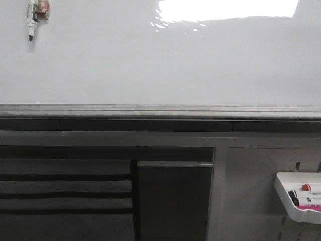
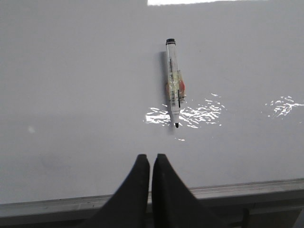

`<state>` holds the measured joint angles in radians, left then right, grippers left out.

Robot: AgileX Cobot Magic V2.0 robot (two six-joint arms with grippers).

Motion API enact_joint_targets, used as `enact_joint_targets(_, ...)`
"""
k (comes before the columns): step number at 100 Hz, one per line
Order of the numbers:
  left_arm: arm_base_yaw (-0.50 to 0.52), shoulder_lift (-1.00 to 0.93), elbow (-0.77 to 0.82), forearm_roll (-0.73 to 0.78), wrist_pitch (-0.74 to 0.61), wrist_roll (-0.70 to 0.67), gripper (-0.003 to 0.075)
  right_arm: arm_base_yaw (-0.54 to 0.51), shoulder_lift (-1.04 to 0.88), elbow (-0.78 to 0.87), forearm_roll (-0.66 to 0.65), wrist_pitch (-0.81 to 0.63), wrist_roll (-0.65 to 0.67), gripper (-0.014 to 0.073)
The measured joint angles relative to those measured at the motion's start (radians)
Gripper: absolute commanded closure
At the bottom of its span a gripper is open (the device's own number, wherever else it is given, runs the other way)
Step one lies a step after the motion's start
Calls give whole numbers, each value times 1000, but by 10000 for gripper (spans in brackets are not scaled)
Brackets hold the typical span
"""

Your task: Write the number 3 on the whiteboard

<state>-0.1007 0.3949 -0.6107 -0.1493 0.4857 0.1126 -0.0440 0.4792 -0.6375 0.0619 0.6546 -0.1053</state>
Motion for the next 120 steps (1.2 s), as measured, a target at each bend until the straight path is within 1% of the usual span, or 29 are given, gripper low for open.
enact_joint_targets(4,0,11,0,1,1,0,704,0,7,0,0,0,0,556)
enact_joint_targets(9,0,26,0,1,2,2,638,0,18,0,0,0,0,470)
enact_joint_targets(15,0,51,0,2,4,13,514,0,37,0,0,0,-1,354)
enact_joint_targets(20,0,72,0,4,4,18,410,0,49,0,0,-6,-3,283)
enact_joint_targets(21,0,75,0,4,4,18,384,3,53,0,0,-6,-3,275)
enact_joint_targets(26,0,98,0,4,4,21,307,9,64,0,2,-17,-3,238)
enact_joint_targets(31,0,126,0,4,4,25,270,16,72,0,4,-33,-3,237)
enact_joint_targets(44,0,200,0,4,-10,26,286,56,106,-4,16,-71,-3,242)
enact_joint_targets(53,0,265,-2,0,-45,32,304,107,150,-24,18,-73,-3,242)
enact_joint_targets(73,0,420,-16,-13,-106,43,303,280,278,-96,18,-75,-9,242)
enact_joint_targets(84,-32,502,-54,-14,-130,44,303,382,349,-141,21,-83,-11,242)
enact_joint_targets(93,-71,569,-83,-14,-197,45,303,447,403,-169,22,-100,-11,242)
enact_joint_targets(106,-115,673,-122,-14,-311,45,303,500,472,-194,25,-131,-11,242)
enact_joint_targets(120,-148,789,-179,-7,-364,45,303,517,512,-199,34,-158,-11,242)
